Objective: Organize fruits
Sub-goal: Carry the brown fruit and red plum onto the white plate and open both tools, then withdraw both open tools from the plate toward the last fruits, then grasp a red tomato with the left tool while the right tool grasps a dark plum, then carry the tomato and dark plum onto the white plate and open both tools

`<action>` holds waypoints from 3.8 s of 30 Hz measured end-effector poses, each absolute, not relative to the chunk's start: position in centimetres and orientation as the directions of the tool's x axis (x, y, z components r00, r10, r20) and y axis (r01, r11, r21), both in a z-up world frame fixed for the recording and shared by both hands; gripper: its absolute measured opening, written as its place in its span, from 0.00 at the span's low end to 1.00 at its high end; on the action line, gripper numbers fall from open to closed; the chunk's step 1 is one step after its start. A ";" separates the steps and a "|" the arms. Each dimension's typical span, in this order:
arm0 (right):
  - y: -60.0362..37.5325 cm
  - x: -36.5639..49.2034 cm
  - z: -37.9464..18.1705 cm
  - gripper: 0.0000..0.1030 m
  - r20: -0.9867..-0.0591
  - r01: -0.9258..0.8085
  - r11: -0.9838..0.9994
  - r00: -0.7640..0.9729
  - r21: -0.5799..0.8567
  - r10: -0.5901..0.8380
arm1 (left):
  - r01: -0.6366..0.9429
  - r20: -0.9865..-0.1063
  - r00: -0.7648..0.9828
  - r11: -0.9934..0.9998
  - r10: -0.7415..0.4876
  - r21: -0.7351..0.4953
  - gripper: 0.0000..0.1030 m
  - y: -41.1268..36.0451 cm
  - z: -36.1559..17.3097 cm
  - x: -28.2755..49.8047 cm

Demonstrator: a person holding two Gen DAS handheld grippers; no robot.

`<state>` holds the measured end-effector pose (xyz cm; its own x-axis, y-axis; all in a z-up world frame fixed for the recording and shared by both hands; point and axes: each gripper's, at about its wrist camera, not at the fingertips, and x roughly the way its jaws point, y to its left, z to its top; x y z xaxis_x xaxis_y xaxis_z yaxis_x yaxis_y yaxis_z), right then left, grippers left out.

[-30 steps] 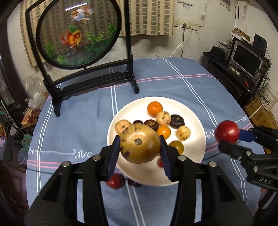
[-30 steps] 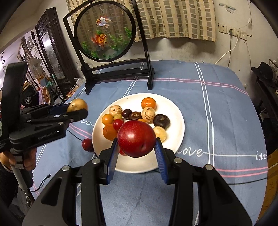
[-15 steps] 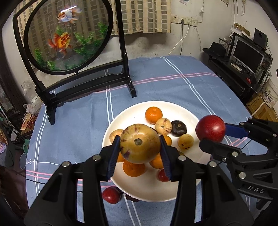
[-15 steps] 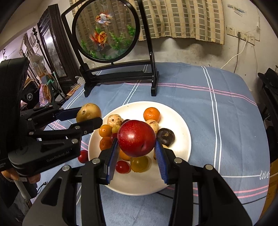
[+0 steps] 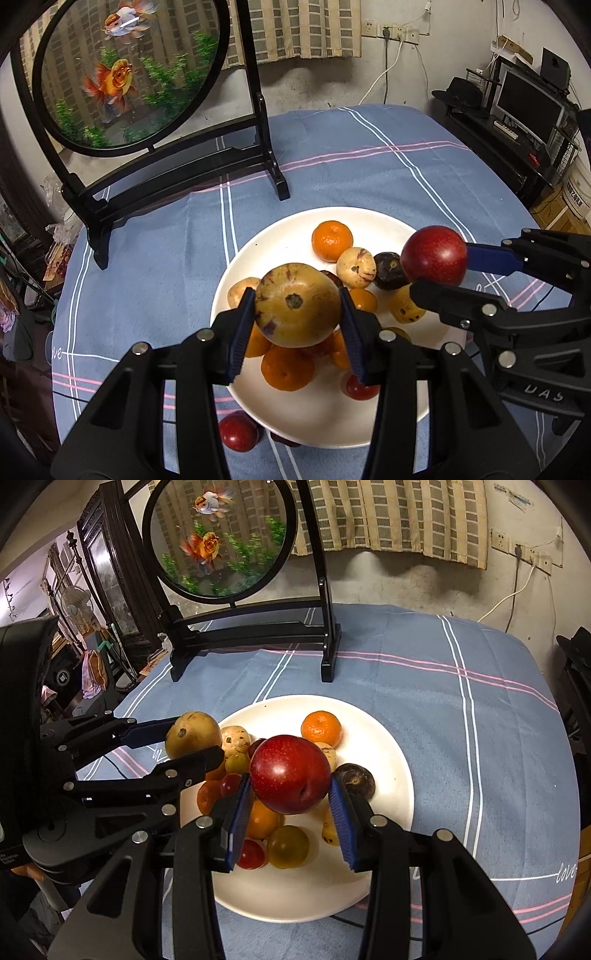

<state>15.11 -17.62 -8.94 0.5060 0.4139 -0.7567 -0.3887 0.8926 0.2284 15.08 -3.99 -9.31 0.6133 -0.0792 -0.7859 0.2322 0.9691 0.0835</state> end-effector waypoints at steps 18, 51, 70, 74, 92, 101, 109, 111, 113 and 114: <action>-16.7 18.1 -10.7 0.44 -0.807 -0.386 0.904 0.467 0.182 0.361 | 0.236 -0.780 0.625 0.958 -0.022 0.161 0.66 -4.0 -11.2 16.3; -7.7 3.1 -16.6 0.50 -0.809 -0.392 0.846 0.318 0.362 0.494 | -0.097 -0.811 0.585 0.991 -0.014 -0.087 0.78 12.4 -10.0 6.1; -6.2 7.1 -19.6 0.29 -0.772 -0.155 0.906 0.479 0.394 0.418 | -0.055 -0.870 0.492 0.995 -0.041 -0.078 0.80 15.7 -13.2 3.8; -6.7 6.9 -19.8 0.29 -0.756 -0.147 0.887 0.474 0.437 0.451 | -0.043 -0.853 0.521 0.997 -0.029 -0.060 0.80 15.9 -12.0 3.9; -14.4 -0.2 -16.5 0.28 -0.789 -0.168 0.896 0.426 0.412 0.443 | 0.174 -0.848 0.526 0.984 -0.063 0.034 0.80 5.3 -16.6 7.6; -15.9 -0.3 -15.9 0.28 -0.786 -0.167 0.900 0.441 0.403 0.433 | 0.161 -0.882 0.467 0.987 -0.066 0.011 0.38 5.0 -18.9 9.3; -14.8 0.0 -16.1 0.28 -0.783 -0.216 0.887 0.417 0.409 0.463 | 0.152 -0.873 0.485 0.988 -0.043 0.036 0.38 4.3 -17.5 6.5; -14.6 0.0 -16.0 0.28 -0.781 -0.230 0.884 0.413 0.408 0.468 | 0.151 -0.867 0.496 0.988 -0.042 0.038 0.38 4.0 -16.7 5.8; -14.6 -0.1 -15.7 0.28 -0.778 -0.241 0.880 0.413 0.409 0.474 | 0.151 -0.863 0.503 0.988 -0.043 0.039 0.38 3.7 -16.0 5.5; -14.5 -0.1 -15.5 0.28 -0.775 -0.248 0.878 0.415 0.408 0.477 | 0.151 -0.858 0.512 0.988 -0.043 0.041 0.38 3.4 -15.5 5.2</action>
<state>-0.09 -14.51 -15.52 0.4149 0.4772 -0.7747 -0.2483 0.8785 0.4082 5.16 3.42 -15.52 0.5120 -0.0428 -0.8579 0.1506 0.9878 0.0406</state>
